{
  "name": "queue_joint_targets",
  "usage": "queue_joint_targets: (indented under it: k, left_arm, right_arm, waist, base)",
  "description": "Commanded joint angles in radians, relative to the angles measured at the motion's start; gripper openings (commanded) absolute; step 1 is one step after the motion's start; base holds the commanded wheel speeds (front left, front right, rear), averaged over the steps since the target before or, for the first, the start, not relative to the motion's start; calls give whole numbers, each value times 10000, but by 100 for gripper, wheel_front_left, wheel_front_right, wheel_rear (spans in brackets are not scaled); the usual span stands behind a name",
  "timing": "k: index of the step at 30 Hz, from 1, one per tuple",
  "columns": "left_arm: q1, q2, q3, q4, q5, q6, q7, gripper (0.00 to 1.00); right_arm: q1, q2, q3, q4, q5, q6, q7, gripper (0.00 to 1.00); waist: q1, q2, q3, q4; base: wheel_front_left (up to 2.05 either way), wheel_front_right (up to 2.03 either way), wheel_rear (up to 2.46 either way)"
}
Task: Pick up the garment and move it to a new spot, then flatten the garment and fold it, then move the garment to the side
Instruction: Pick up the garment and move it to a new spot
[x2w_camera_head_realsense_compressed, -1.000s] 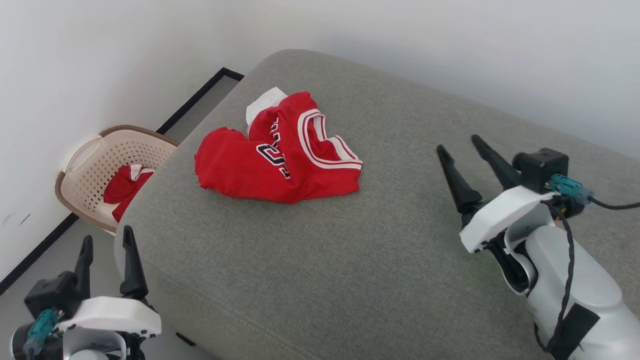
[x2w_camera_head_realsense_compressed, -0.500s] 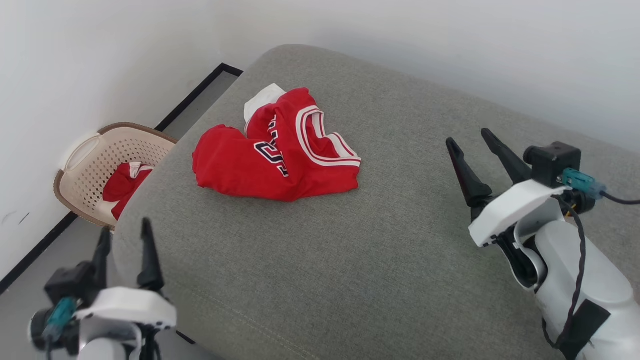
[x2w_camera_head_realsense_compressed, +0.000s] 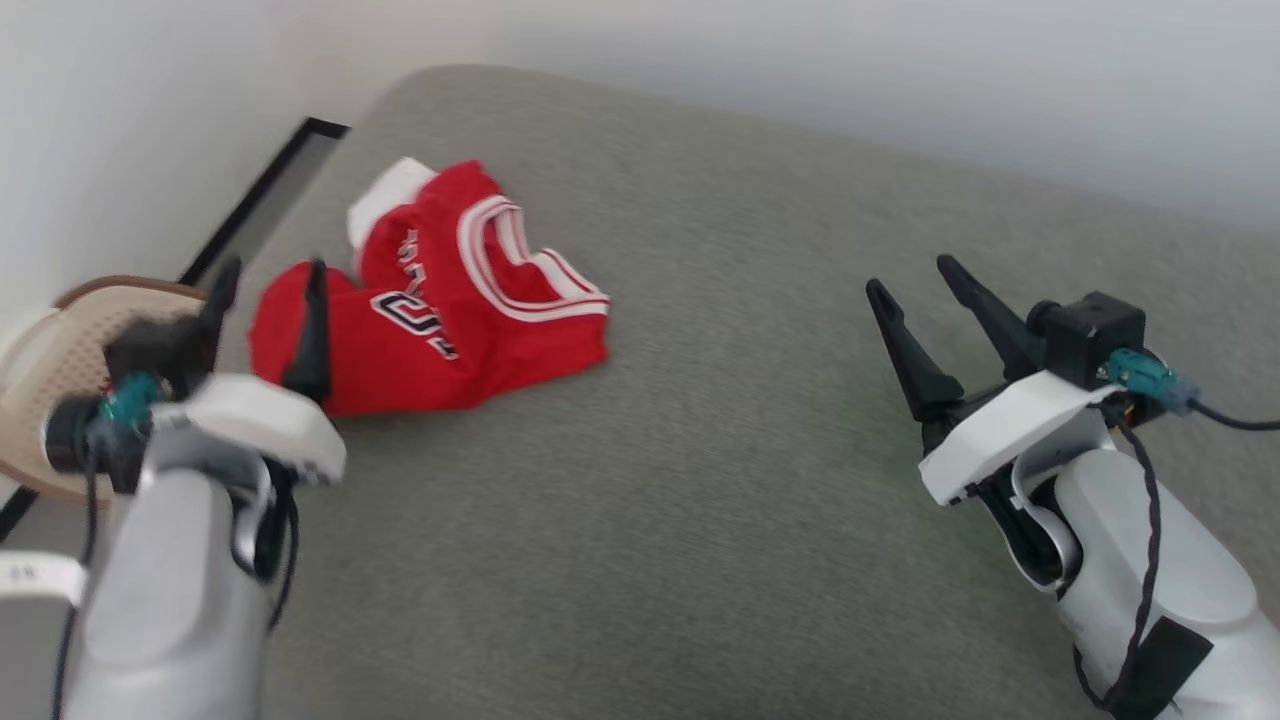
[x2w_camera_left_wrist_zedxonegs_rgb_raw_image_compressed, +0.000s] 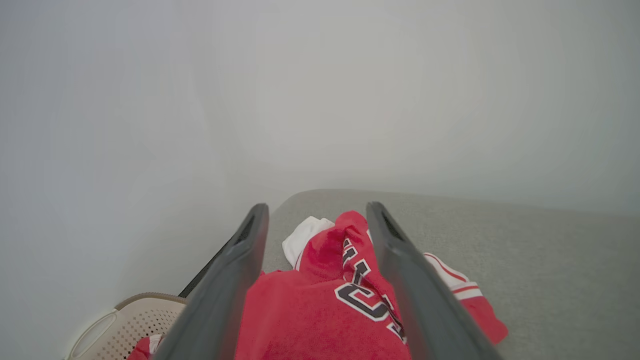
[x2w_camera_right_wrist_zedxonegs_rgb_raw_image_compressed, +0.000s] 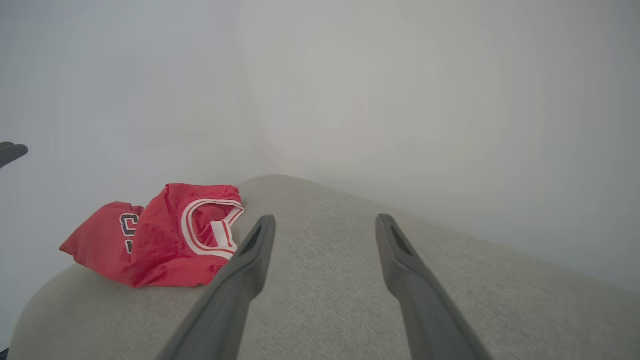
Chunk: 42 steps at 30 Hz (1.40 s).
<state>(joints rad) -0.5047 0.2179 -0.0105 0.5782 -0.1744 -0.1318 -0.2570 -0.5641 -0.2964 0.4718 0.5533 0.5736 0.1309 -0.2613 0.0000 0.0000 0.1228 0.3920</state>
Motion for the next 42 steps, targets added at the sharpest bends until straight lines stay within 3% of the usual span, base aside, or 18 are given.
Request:
queue_joint_targets:
  k: [1, 10, 17, 21, 27, 34, 35, 37, 38, 42]
  left_arm:
    - [-342, 86, -111, 213, -286, 32, 93, 100]
    - [-2431, 1780, -1727, 2286, -1748, 25, 1873, 100]
    - [-3027, 3066, -2496, 3355, -3679, 26, 4651, 100]
    - [-3106, 3488, -2661, 3712, -4477, 24, 5871, 100]
    - [-3010, 3643, -2804, 4309, -5267, 23, 7088, 100]
    - [-2834, 3256, -2973, 4849, -5584, 14, 6975, 100]
    - [-2814, 3204, -3021, 4906, -5627, 12, 6928, 76]
    - [-2757, 3089, -3206, 4841, -5679, -17, 6885, 7]
    - [-2737, 3113, -3247, 4740, -5731, -40, 6753, 0]
    - [-2751, 3370, -3450, 4434, -5668, -40, 6229, 0]
  right_arm:
    - [-125, 24, 36, -119, -17, -3, -47, 100]
    - [-361, 144, 222, -916, -43, -3, -46, 100]
    - [-435, 288, 380, -1530, 8, -3, -46, 100]
    - [-506, 206, 449, -1904, 0, -3, -46, 100]
    - [-699, 143, 460, -2390, -97, -3, -46, 100]
    - [-850, 114, 416, -2670, -226, -3, -46, 100]
    - [-880, 114, 407, -2688, -244, -3, -46, 100]
    - [-908, 134, 376, -2707, -279, -3, -46, 100]
    - [-912, 156, 359, -2709, -298, -3, -46, 100]
    - [-877, 218, 317, -2675, -321, -3, -46, 100]
  waist:
    - [0, 0, 650, -813]
    - [0, 0, 1569, -2432]
    - [0, 0, 2080, -3428]
    - [0, 0, 2479, -3828]
    - [0, 0, 3146, -4267]
    - [0, 0, 3462, -4502]
    - [0, 0, 3452, -4502]
    - [0, 0, 3358, -4469]
    - [0, 0, 3291, -4439]
    - [0, 0, 3018, -4335]
  base:
    - [0, 0, 0]
    - [0, 0, 0]
    - [0, 0, 0]
    - [0, 0, 0]
    - [0, 0, 0]
    - [0, 0, 0]
    - [0, 0, 0]
    - [0, 0, 0]
    - [0, 0, 0]
    - [0, 0, 0]
